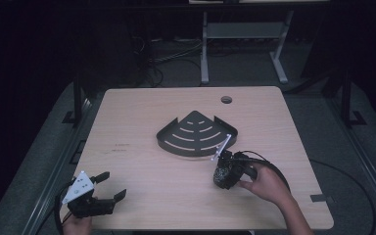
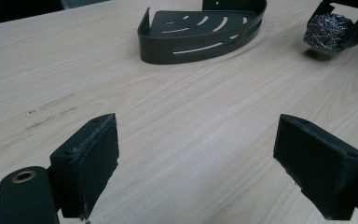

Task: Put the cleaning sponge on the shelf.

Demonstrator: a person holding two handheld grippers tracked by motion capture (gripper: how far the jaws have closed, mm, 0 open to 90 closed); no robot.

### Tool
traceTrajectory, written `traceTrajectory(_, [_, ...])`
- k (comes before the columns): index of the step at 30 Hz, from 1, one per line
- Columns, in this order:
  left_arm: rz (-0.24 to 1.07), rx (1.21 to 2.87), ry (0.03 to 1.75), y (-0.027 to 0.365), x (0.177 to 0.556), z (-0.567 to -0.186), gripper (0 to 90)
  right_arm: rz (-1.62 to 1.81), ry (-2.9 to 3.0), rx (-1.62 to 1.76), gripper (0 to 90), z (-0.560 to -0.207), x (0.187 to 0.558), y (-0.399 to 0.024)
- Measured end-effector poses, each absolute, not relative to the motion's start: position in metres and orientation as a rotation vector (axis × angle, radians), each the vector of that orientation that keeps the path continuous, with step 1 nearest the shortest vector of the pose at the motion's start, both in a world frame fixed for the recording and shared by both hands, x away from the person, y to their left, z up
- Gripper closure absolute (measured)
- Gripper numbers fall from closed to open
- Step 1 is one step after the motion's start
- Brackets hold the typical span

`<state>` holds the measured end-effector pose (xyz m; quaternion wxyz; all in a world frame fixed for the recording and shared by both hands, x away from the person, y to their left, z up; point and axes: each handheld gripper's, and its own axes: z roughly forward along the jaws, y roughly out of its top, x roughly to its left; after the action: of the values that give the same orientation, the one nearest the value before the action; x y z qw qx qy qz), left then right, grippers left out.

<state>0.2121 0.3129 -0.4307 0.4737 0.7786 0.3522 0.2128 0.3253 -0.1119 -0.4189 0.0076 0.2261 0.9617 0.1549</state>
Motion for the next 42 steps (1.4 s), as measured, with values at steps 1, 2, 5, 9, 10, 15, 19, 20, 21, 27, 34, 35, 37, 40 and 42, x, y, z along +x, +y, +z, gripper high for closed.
traceTrajectory(1, [0.525,1.908,0.861,0.313,0.212,-0.431,13.3,0.484,3.004,0.706,32.9,-0.418,0.326,-0.111])
traceTrajectory(2, [0.522,1.906,0.862,0.313,0.212,-0.431,13.3,0.483,3.003,0.700,32.9,-0.417,0.327,-0.111])
traceTrajectory(5, [0.523,1.906,0.861,0.313,0.212,-0.431,13.3,0.491,3.004,0.703,33.0,-0.414,0.328,-0.110])
traceTrajectory(9, [0.523,1.904,0.863,0.313,0.212,-0.431,13.3,0.483,3.002,0.697,33.0,-0.413,0.330,-0.109])
traceTrajectory(10, [0.522,1.904,0.862,0.313,0.212,-0.431,13.3,0.483,3.001,0.692,33.0,-0.413,0.330,-0.108])
traceTrajectory(15, [0.523,1.907,0.861,0.313,0.212,-0.431,13.3,0.474,3.002,0.682,33.0,-0.410,0.332,-0.105])
traceTrajectory(19, [0.523,1.903,0.862,0.313,0.212,-0.430,13.3,0.497,2.999,0.684,33.1,-0.406,0.334,-0.105])
traceTrajectory(20, [0.524,1.904,0.862,0.313,0.212,-0.430,13.3,0.501,2.999,0.684,33.1,-0.406,0.335,-0.106])
traceTrajectory(21, [0.524,1.904,0.862,0.313,0.212,-0.430,13.3,0.501,2.999,0.684,33.1,-0.406,0.335,-0.106])
traceTrajectory(27, [0.524,1.906,0.860,0.313,0.212,-0.430,13.3,0.509,3.000,0.688,33.1,-0.403,0.337,-0.107])
traceTrajectory(34, [0.523,1.903,0.862,0.313,0.212,-0.430,13.3,0.507,3.000,0.676,33.0,-0.398,0.341,-0.104])
traceTrajectory(35, [0.523,1.903,0.861,0.313,0.212,-0.430,13.3,0.507,3.001,0.678,33.1,-0.398,0.341,-0.103])
traceTrajectory(37, [0.524,1.903,0.861,0.313,0.212,-0.430,13.3,0.523,3.002,0.680,33.0,-0.396,0.343,-0.103])
traceTrajectory(40, [0.523,1.904,0.861,0.314,0.212,-0.430,13.3,0.524,3.005,0.679,33.0,-0.394,0.346,-0.103])
traceTrajectory(42, [0.523,1.903,0.862,0.314,0.212,-0.430,13.3,0.529,3.014,0.669,33.0,-0.393,0.347,-0.102])
